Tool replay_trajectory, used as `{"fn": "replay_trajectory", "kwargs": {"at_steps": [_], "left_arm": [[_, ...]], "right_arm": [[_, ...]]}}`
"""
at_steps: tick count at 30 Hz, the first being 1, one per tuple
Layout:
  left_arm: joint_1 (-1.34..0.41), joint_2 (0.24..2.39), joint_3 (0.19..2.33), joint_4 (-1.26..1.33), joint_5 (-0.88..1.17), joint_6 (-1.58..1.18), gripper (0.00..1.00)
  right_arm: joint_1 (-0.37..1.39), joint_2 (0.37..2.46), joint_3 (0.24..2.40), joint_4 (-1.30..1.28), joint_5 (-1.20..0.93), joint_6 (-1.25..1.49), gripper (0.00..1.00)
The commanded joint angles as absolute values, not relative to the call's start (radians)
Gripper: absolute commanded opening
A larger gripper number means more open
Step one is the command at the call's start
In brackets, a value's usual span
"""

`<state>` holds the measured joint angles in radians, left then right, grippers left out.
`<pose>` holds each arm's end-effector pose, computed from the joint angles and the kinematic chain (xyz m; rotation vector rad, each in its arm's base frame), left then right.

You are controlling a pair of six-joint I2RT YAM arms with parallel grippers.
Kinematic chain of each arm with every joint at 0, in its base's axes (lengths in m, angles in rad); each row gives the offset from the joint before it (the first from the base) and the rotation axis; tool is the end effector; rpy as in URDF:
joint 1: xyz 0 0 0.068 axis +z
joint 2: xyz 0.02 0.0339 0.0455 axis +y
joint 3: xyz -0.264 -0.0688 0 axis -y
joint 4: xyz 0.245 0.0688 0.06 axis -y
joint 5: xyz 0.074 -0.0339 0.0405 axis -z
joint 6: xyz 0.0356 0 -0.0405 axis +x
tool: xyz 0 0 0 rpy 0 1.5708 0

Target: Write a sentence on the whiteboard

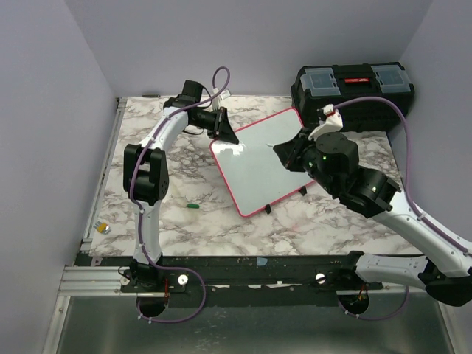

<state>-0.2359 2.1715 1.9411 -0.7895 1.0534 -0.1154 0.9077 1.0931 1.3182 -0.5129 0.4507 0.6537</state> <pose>0.4492 -0.1398 0.2557 0.5369 2.3660 -1.4889 0.1512 0.1684 0.4310 0.0801 1.8814 0.6733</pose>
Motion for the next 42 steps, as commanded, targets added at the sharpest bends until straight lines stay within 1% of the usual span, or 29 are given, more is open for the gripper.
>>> {"fn": "replay_trajectory", "kwargs": {"at_steps": [1,3,5,16,23,30,42], "left_arm": [[-0.26,2.132,1.964,-0.801,1.03,-0.093,0.06],[-0.268,2.113,1.957,-0.801,1.017,-0.082,0.01],[-0.276,2.093,1.946,-0.798,1.005,-0.067,0.0],[-0.306,1.946,1.823,-0.765,0.919,0.061,0.0],[-0.332,1.859,1.735,-0.715,0.828,0.065,0.0],[-0.359,1.832,1.718,-0.69,0.74,0.032,0.0],[-0.38,1.798,1.671,-0.64,0.701,0.005,0.0]], "right_arm": [[0.902,1.064,1.277,-0.497,0.443,0.629,0.01],[0.903,1.054,1.253,-0.487,0.426,0.617,0.01],[0.902,1.046,1.224,-0.467,0.394,0.597,0.01],[0.903,1.047,1.112,-0.389,0.234,0.508,0.01],[0.902,1.054,1.058,-0.335,0.175,0.452,0.01],[0.905,1.081,1.036,-0.303,0.185,0.462,0.01],[0.943,1.094,0.985,-0.192,0.26,0.442,0.01]]}}
